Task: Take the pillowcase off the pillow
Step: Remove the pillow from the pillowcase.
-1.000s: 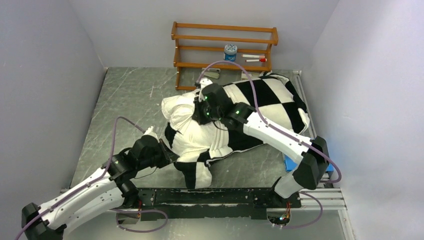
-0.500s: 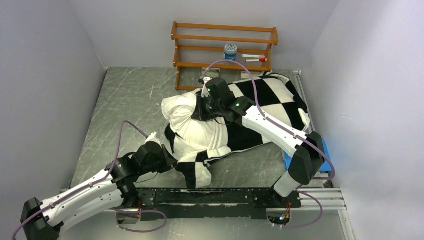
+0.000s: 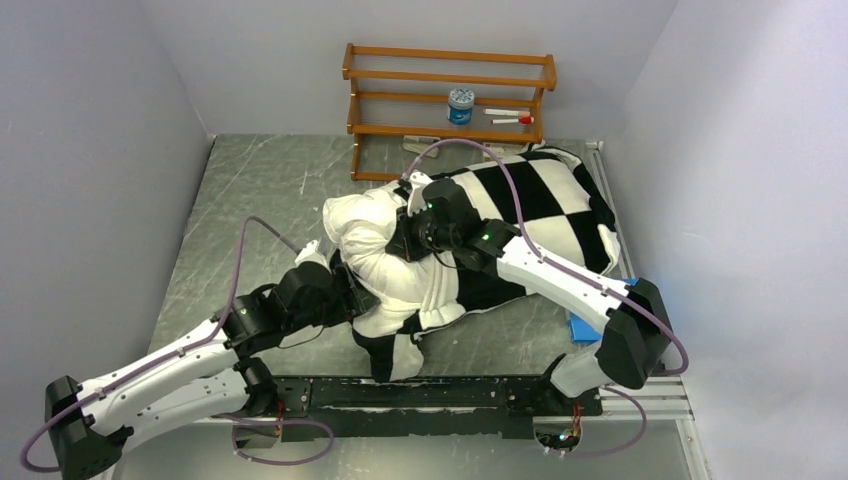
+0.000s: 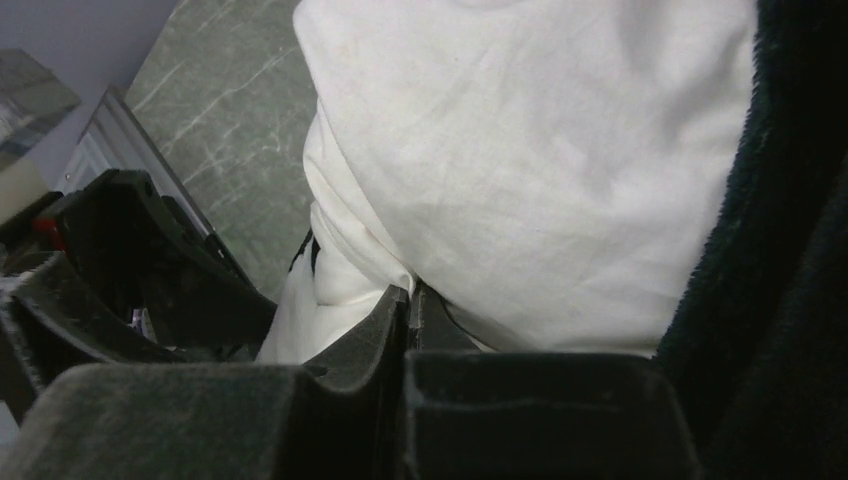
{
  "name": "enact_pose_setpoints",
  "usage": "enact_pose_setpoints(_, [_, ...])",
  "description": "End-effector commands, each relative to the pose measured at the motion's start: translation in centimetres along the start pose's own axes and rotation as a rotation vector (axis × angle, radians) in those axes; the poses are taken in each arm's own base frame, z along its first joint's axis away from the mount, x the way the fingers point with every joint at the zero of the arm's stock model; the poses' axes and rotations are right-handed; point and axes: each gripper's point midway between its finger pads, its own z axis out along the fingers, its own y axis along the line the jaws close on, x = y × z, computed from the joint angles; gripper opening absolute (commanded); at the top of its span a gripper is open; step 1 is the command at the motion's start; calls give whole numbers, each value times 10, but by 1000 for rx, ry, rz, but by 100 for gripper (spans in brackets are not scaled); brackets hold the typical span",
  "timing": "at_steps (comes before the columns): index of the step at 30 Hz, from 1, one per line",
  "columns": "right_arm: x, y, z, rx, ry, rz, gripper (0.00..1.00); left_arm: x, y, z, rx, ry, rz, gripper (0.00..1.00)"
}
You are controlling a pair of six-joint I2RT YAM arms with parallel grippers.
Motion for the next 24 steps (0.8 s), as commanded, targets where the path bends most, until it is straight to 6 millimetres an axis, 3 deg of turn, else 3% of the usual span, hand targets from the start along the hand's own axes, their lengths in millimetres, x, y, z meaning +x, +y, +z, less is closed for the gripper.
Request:
enact_pose_setpoints(1, [19,1,-1,-9,19,6,0,-22,-33,-1,69,-78,-21,70])
enact_pose_setpoints(4, [23,-1,-3,-7,17,8,0,-19,-22,8,-11,-65,-46,75])
enact_pose_setpoints(9, [19,1,-8,-8,12,-13,0,-14,-11,22,-63,-65,-78,75])
enact_pose_setpoints(10, [18,1,-9,-5,9,-19,0,-14,-9,24,-70,-66,-82,71])
enact_pose_setpoints(14, [8,-3,-12,30,-24,-25,0,-7,-6,26,-54,-47,-95,29])
enact_pose_setpoints(17, [-14,-8,-12,76,-88,-28,0,5,19,25,-120,-18,-88,7])
enact_pose_setpoints(20, [-51,-13,-13,123,-176,3,0,31,69,21,-259,52,-82,5])
enact_pose_setpoints(24, [-99,-28,-26,237,-338,78,0,64,108,13,-306,151,-113,5])
